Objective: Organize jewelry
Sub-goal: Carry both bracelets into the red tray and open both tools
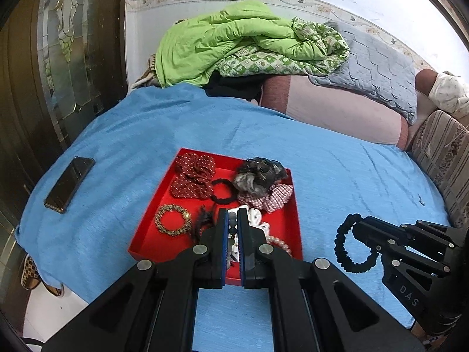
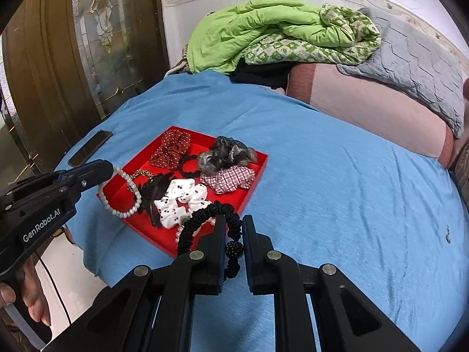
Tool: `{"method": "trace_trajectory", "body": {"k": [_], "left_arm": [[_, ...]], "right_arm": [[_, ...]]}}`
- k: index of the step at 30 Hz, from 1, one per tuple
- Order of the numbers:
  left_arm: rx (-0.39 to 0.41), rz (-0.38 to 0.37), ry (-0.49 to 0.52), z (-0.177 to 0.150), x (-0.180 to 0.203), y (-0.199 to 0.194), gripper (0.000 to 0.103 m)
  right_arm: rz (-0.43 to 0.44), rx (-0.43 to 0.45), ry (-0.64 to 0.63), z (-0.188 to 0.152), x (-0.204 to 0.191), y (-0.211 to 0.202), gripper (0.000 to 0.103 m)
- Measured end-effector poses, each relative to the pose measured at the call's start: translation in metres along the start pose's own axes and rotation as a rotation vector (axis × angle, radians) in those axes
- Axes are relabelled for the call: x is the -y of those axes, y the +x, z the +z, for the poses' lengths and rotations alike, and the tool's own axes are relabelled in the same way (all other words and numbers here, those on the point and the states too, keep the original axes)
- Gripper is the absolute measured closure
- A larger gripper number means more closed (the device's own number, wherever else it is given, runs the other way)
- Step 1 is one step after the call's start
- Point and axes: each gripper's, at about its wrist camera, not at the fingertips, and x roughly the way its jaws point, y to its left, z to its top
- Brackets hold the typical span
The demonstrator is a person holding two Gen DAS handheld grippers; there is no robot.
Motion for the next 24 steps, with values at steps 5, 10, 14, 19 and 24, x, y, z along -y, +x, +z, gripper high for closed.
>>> {"method": "trace_trajectory", "body": {"k": [5, 10, 14, 19, 24], "left_arm": [[0.0, 0.007, 0.017, 0.005, -0.009, 0.001, 0.098], [-0.007, -0.03, -0.016, 0.015, -0.026, 0.002, 0.098], [-0.013, -0.073, -0.051, 0.023, -0.041, 0.005, 0.098], [-0.025, -0.079, -0.068, 0.027, -0.054, 0.015, 0.098], [-0.051, -0.08, -0.092, 0.019, -0.063, 0.028, 0.098]], "right_arm": [[0.025, 0.001, 0.004, 0.003, -0.006, 0.003, 0.09], [0.04, -0.004, 0.001, 0.004, -0.012, 0.009, 0.09], [0.055, -0.007, 0.001, 0.007, -0.017, 0.017, 0.09], [0.079, -0.008, -0.003, 0.015, -0.024, 0.028, 0.09], [0.101, -0.009, -0.015, 0.027, -0.032, 0.043, 0.09]]}}
